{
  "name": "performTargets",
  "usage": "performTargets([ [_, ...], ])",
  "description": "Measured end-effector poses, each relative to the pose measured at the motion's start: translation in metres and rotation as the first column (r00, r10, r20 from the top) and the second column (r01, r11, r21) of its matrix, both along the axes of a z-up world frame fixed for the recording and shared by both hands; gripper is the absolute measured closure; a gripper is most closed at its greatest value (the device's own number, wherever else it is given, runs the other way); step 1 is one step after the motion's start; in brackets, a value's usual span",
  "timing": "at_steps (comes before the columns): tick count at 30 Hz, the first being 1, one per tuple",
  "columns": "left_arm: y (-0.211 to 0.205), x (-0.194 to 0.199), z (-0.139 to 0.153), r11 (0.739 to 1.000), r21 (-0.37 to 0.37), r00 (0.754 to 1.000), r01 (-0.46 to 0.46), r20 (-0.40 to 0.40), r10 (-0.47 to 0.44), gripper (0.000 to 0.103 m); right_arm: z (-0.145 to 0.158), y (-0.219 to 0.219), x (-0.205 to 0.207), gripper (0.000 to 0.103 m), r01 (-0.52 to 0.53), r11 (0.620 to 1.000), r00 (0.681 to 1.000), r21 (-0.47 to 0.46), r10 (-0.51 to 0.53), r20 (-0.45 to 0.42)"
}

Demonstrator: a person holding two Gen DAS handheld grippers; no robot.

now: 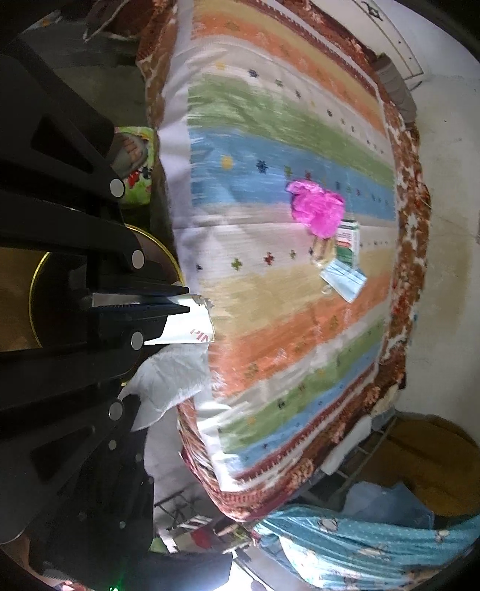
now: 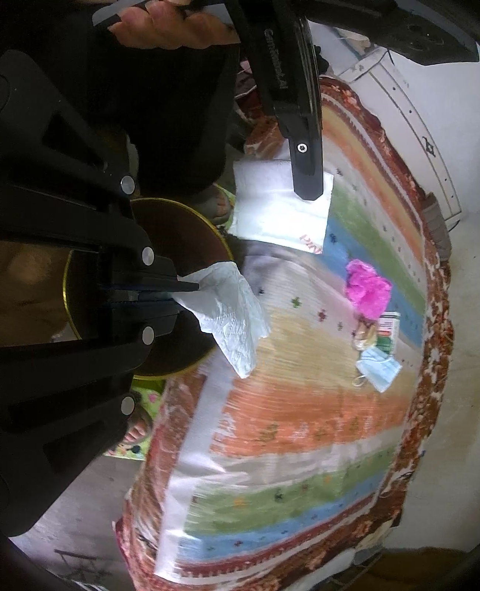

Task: Collect trash
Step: 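Carry both held items down over the bin and open both tools to drop them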

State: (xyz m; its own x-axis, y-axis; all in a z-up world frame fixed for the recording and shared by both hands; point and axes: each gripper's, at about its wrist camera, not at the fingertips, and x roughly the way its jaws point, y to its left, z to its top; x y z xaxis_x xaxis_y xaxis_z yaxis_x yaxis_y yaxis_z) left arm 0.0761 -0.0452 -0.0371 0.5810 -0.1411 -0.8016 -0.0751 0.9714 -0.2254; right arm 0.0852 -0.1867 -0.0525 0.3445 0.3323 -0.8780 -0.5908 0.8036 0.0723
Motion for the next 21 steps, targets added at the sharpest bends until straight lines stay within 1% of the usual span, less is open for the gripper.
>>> performTargets([
  [2, -0.003, 0.003, -0.011, 1.000, 0.002, 0.999, -0.008, -0.043, 0.008, 0.100, -0.009, 0.000, -0.002, 0.100, 0.005, 1.000, 0.999, -0.018, -0.006, -0.034],
  [7, -0.007, 0.009, -0.032, 1.000, -0.001, 0.993, -0.018, -0.117, 0.018, 0.100, -0.028, 0.003, -0.007, 0.100, 0.006, 0.999, 0.994, -0.049, -0.011, -0.108],
  [11, -0.003, 0.015, -0.051, 0.998, -0.027, 0.980, -0.053, -0.193, 0.047, 0.100, -0.042, 0.003, -0.002, 0.100, 0.027, 0.999, 0.983, -0.045, -0.035, -0.181],
  [13, 0.000, 0.016, -0.056, 0.996, -0.048, 0.976, -0.070, -0.208, 0.059, 0.100, -0.050, 0.004, 0.002, 0.100, 0.038, 0.998, 0.972, -0.045, -0.047, -0.230],
  [15, 0.003, 0.018, -0.062, 0.993, -0.087, 0.973, -0.082, -0.222, 0.061, 0.092, -0.059, 0.004, 0.004, 0.099, 0.045, 0.998, 0.959, -0.048, -0.056, -0.279],
  [16, 0.004, 0.019, -0.063, 0.992, -0.093, 0.972, -0.086, -0.228, 0.063, 0.071, -0.064, 0.004, 0.005, 0.091, 0.052, 0.997, 0.953, -0.056, -0.066, -0.295],
  [17, 0.007, 0.020, -0.064, 0.990, -0.096, 0.970, -0.100, -0.229, 0.076, 0.056, -0.066, 0.004, 0.005, 0.079, 0.055, 0.997, 0.952, -0.063, -0.071, -0.297],
  [19, 0.011, 0.022, -0.063, 0.989, -0.077, 0.969, -0.125, -0.223, 0.105, 0.056, -0.066, 0.003, 0.007, 0.073, 0.065, 0.995, 0.955, -0.073, -0.083, -0.286],
  [21, 0.017, 0.023, -0.059, 0.987, -0.070, 0.968, -0.146, -0.214, 0.128, 0.055, -0.065, 0.002, 0.008, 0.071, 0.072, 0.995, 0.954, -0.064, -0.087, -0.286],
])
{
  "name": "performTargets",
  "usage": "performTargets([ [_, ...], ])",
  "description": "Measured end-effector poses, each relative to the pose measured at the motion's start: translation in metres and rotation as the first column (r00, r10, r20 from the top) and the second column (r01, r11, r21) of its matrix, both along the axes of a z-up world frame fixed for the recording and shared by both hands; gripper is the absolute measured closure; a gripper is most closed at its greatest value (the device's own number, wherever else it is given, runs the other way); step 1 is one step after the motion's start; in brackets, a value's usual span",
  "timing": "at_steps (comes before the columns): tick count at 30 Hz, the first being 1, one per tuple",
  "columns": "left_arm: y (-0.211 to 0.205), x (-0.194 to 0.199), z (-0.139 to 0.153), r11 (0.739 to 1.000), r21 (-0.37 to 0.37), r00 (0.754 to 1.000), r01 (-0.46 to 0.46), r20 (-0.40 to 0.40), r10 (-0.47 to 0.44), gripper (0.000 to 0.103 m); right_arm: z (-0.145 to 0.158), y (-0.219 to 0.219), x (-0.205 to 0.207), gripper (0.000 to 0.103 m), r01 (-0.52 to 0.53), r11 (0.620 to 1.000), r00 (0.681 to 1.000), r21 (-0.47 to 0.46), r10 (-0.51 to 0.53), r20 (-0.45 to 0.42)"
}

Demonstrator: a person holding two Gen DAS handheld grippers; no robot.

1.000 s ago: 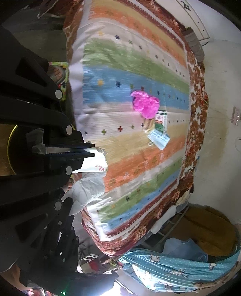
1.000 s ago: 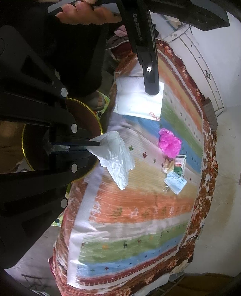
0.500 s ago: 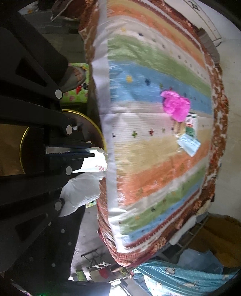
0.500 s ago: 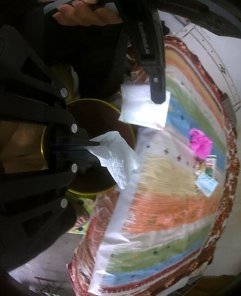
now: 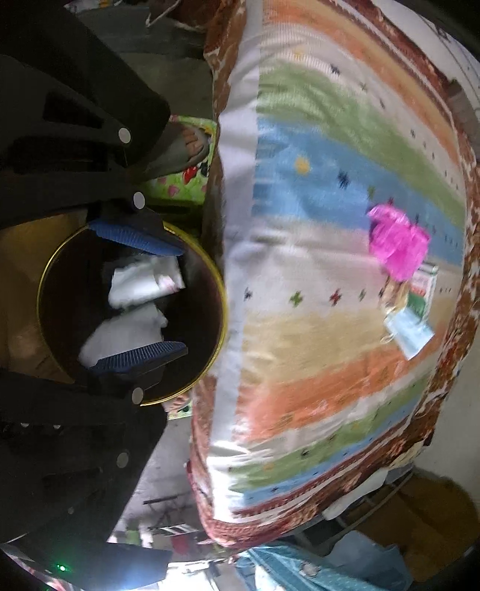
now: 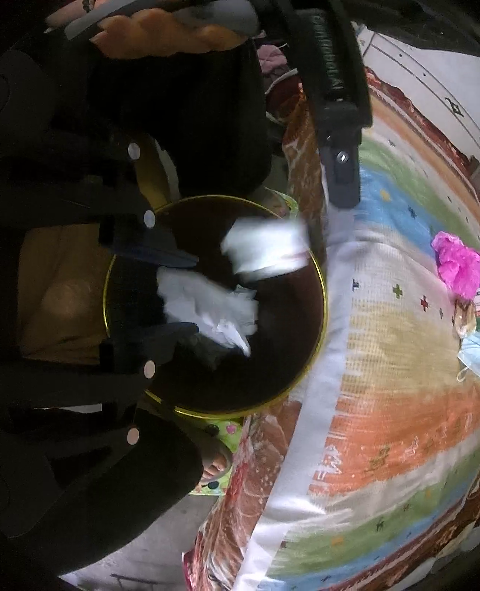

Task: Collect trash
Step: 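Carry both held items down over the bin and open both tools to drop them, then move both tools back up to the pink bag and yellow wrapper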

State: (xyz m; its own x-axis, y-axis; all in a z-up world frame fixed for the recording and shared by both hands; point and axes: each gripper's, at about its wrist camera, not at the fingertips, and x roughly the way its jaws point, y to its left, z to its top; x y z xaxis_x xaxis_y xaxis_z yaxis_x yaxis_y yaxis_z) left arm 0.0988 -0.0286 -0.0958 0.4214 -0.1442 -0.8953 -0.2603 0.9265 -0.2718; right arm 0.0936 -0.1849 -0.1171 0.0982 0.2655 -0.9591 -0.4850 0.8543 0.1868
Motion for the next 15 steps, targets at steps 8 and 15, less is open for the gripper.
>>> performTargets([
  [8, 0.026, 0.003, 0.022, 0.998, -0.012, 0.997, -0.055, 0.058, 0.055, 0.039, 0.020, -0.004, 0.018, 0.056, 0.047, 0.997, 0.997, 0.061, -0.051, 0.063],
  [15, 0.044, 0.008, 0.039, 0.995, -0.018, 0.991, -0.093, 0.099, 0.095, 0.027, 0.032, -0.003, 0.034, 0.050, 0.067, 0.996, 0.992, 0.062, -0.073, 0.105],
])
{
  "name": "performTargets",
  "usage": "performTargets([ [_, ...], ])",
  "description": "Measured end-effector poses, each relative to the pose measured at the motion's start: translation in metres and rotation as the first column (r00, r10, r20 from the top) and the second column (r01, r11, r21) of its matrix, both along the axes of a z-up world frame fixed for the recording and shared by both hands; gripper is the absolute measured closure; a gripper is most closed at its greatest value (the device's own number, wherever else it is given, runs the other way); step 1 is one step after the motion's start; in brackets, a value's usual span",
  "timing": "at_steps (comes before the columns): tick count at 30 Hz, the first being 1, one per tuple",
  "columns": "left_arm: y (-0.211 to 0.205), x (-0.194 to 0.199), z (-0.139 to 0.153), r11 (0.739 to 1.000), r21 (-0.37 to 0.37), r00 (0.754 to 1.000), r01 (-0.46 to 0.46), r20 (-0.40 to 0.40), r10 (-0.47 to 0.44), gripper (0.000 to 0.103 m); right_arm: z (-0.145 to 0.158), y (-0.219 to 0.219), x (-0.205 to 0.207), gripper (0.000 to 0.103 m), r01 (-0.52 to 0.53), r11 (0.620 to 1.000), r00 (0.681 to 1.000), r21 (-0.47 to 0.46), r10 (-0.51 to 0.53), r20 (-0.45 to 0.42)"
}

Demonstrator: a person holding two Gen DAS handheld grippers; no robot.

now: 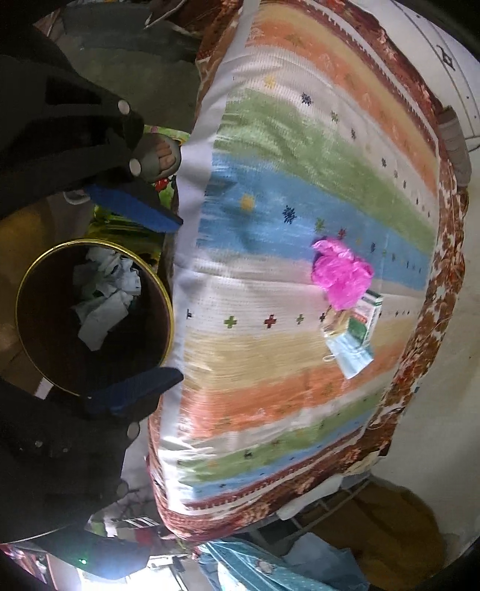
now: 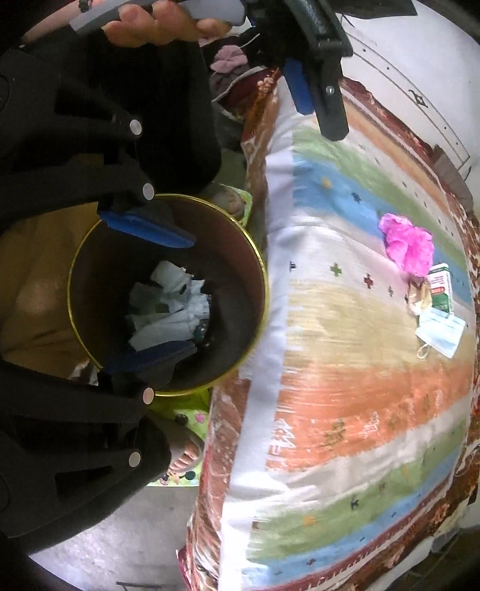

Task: Collect trash
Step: 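Move both tools back up to the pink bag and yellow wrapper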

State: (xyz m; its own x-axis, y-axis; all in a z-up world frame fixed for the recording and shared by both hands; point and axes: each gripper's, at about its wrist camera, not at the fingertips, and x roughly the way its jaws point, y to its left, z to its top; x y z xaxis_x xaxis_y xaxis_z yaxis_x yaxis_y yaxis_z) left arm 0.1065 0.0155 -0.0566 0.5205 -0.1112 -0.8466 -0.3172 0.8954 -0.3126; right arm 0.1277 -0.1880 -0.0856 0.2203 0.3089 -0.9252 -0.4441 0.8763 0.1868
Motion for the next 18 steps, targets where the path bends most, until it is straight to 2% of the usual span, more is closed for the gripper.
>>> performTargets([
  [7, 0.010, 0.002, 0.003, 0.999, -0.012, 0.999, -0.044, -0.002, 0.044, 0.019, 0.023, 0.004, 0.008, 0.037, -0.008, 1.000, 0.994, 0.016, 0.006, 0.110],
  [10, 0.010, 0.006, 0.006, 1.000, -0.008, 1.000, -0.028, 0.001, 0.028, 0.012, 0.030, 0.006, 0.013, 0.029, -0.013, 1.000, 0.988, -0.010, 0.015, 0.153],
  [12, 0.014, 0.010, 0.008, 1.000, -0.028, 1.000, -0.013, 0.004, 0.013, 0.008, 0.031, 0.006, 0.019, 0.029, -0.012, 1.000, 0.988, -0.013, 0.014, 0.156],
  [18, 0.022, 0.023, 0.011, 0.998, 0.043, 0.999, -0.039, -0.001, 0.039, 0.006, 0.042, 0.006, 0.045, 0.016, 0.003, 0.999, 0.983, 0.043, -0.011, 0.181],
])
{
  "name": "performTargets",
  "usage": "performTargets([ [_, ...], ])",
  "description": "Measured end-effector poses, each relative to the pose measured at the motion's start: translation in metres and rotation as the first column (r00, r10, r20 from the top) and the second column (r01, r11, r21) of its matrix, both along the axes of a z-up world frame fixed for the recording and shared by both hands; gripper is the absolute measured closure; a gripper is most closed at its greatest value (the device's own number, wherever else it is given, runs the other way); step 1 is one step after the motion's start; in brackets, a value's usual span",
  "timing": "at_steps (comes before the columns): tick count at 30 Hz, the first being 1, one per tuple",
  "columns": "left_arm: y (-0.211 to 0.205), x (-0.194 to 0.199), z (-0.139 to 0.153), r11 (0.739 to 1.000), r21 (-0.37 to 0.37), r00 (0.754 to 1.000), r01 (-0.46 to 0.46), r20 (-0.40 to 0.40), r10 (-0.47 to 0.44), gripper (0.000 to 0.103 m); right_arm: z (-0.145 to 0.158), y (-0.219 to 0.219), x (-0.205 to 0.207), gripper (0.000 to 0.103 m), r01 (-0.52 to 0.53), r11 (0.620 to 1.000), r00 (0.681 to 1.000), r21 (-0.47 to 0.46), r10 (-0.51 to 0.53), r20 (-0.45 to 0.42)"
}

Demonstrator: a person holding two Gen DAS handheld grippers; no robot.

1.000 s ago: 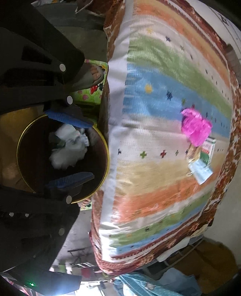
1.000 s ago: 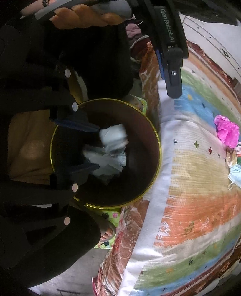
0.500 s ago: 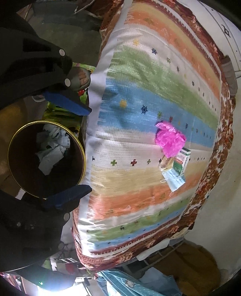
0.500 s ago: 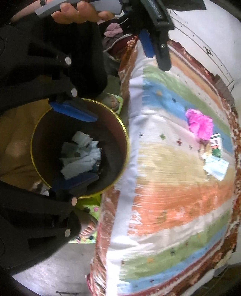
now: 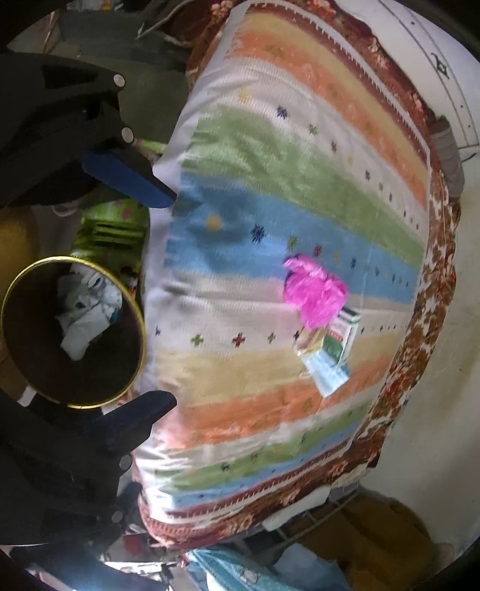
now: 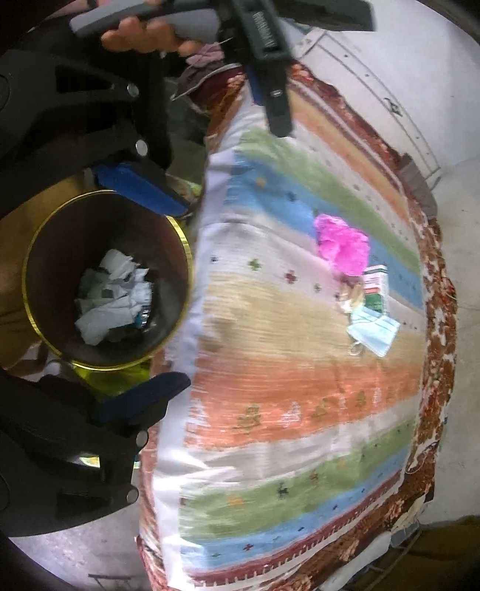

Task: Collect trash
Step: 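Move both tools back up to the pink bag and yellow wrapper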

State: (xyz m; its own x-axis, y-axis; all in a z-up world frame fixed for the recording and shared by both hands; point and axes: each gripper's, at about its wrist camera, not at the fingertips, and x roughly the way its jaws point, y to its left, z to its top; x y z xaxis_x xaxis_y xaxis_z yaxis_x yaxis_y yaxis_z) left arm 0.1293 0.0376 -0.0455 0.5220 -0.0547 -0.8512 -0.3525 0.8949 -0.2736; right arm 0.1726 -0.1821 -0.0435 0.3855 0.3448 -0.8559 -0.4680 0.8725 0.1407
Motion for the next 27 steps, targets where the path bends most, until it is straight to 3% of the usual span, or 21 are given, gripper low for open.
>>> performTargets([
  [2, 0.001, 0.006, 0.000, 0.999, -0.021, 0.999, 0.036, -0.004, -0.036, 0.006, 0.003, 0.003, 0.009, 0.009, 0.007, 1.000, 1.000, 0.004, -0.007, 0.017],
  [4, 0.000, 0.012, 0.004, 0.996, -0.035, 0.997, 0.083, 0.013, -0.082, 0.006, 0.004, 0.004, 0.016, 0.009, 0.018, 1.000, 0.999, -0.010, -0.017, 0.035],
  [12, 0.005, 0.045, 0.015, 0.983, 0.130, 0.991, 0.126, 0.030, -0.131, 0.006, 0.006, 0.010, 0.047, 0.009, 0.030, 0.999, 0.998, 0.018, -0.031, 0.060],
  [15, 0.018, 0.055, 0.016, 0.984, 0.161, 0.994, 0.081, 0.054, -0.091, 0.006, 0.005, 0.015, 0.058, 0.009, 0.025, 0.999, 0.997, 0.030, -0.027, 0.070],
  [22, 0.044, 0.083, -0.003, 0.982, 0.175, 0.997, 0.066, 0.019, -0.070, 0.006, 0.000, 0.026, 0.084, 0.009, 0.018, 0.999, 0.996, 0.037, -0.021, 0.084],
  [27, 0.067, 0.096, -0.018, 0.996, 0.085, 0.999, 0.031, 0.035, -0.034, 0.006, -0.009, 0.029, 0.106, 0.009, 0.042, 0.998, 0.997, 0.045, -0.045, 0.065],
])
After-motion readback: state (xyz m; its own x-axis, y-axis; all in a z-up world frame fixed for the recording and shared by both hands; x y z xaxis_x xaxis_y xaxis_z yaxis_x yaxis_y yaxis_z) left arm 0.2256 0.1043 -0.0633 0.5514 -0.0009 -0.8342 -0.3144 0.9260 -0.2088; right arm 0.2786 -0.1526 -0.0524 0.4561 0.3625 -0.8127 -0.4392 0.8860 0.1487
